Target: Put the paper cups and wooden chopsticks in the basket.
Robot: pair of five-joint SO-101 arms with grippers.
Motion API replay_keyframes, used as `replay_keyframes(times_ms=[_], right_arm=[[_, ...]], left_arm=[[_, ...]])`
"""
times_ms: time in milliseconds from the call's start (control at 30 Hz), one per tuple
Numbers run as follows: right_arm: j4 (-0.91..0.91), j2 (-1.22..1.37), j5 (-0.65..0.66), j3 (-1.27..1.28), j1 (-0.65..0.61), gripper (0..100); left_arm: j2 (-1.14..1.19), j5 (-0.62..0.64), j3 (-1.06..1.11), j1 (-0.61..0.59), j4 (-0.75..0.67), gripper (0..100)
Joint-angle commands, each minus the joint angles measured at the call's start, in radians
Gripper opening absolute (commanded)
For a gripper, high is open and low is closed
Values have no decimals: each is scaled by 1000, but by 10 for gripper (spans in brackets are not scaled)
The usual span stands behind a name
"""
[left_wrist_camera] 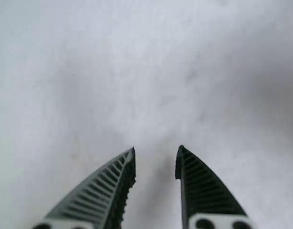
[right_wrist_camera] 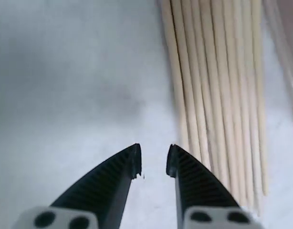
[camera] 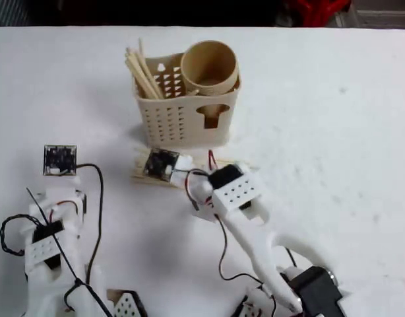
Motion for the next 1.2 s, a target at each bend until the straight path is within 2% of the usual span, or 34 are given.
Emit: replay_keyframes(times_ms=[0,133,267,500,900,1167], right_arm=[[-130,-38,32,21,-8,102],[-254,21,9,-15,-31,102],[-357,111,-144,-61,2,101],[-559,225,-276,-41,81,98],[-564,346,-275,-43,81,98],[-386,182,-275,-29,81,98]], left_arm=[[-24,-6,-6,1,-11,154],[-24,-6,-6,1,-11,154],[-24,-6,-6,1,-11,154],[-24,-6,-6,1,-11,154],[-24,-6,-6,1,-11,154],[-24,-6,-6,1,-11,154]])
